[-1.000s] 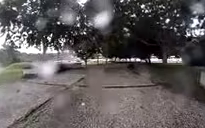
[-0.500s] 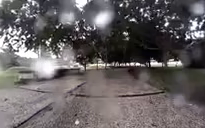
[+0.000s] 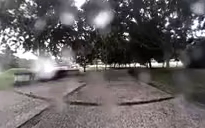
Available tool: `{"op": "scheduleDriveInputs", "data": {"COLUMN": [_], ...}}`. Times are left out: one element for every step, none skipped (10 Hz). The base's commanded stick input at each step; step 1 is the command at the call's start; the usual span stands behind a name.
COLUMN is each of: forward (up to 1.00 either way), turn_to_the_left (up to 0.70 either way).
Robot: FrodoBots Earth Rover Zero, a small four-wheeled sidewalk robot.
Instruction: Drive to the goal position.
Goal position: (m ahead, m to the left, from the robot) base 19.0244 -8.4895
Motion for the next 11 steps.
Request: {"op": "scheduleDriveInputs", "data": {"forward": [0.66, 0.67, 0.67, 0.67, 0.67, 0.67, 0.67, 0.67, 0.67, 0.67, 0.67], "turn_to_the_left": [0.0, 0.0, 0.0, 0.0, 0.0, 0.0, 0.0, 0.0, 0.0, 0.0, 0.0]}}
